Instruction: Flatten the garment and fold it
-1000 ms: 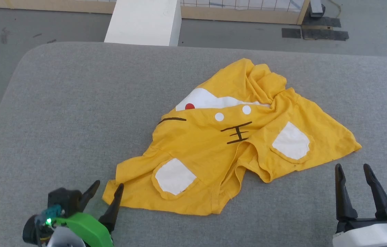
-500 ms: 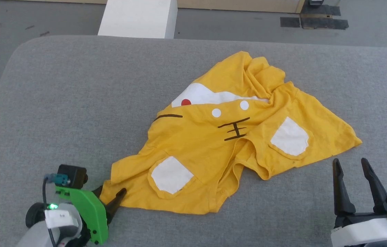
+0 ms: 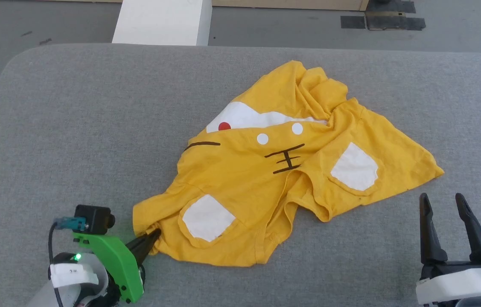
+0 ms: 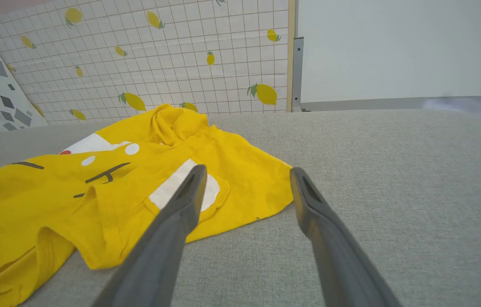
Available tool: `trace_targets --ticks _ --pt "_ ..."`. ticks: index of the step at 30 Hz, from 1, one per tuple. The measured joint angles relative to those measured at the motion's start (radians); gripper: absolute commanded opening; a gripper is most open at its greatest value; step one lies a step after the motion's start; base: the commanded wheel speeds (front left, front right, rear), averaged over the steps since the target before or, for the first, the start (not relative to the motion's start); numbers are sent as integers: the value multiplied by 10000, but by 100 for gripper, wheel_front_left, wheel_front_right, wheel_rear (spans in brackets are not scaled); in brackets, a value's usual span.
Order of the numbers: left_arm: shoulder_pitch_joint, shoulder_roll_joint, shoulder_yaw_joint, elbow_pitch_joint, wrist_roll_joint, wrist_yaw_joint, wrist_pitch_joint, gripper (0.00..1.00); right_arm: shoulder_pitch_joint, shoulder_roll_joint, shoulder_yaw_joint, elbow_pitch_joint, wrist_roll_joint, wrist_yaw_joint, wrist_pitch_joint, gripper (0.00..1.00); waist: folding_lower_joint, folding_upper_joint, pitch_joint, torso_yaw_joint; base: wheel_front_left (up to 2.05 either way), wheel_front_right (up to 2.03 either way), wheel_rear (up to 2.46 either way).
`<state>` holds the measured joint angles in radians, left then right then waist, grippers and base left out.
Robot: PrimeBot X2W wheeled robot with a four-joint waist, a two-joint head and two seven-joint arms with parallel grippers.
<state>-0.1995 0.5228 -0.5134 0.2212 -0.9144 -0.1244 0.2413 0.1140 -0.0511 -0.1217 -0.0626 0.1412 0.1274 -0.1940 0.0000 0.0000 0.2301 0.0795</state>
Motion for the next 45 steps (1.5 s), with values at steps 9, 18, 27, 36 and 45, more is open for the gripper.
trace_targets --ticks 9,18,27,36,45 --pt "1063 31 825 -1267 -773 54 -1026 0 0 0 6 4 2 -2 4 100 0 0 -193 172 0 0 0" --pt "2717 1035 1965 -2056 -1110 1250 -1429 0 61 0 6 -13 -59 0 272 100 0 0 -499 438 0 0 0" --pt "3673 1726 2769 -2240 -1244 1758 -1657 0 137 0 109 -186 -328 -2 746 100 0 0 -698 677 0 0 0" --pt "3654 1630 2591 -3191 -1218 1689 -1812 0 -310 8 464 -587 -1229 0 2895 100 0 0 -695 616 0 0 0" --pt "3318 1707 2479 -3812 -1062 1613 -1747 0 -2023 -121 -232 -328 -1289 0 6067 100 0 0 -122 498 0 0 0"
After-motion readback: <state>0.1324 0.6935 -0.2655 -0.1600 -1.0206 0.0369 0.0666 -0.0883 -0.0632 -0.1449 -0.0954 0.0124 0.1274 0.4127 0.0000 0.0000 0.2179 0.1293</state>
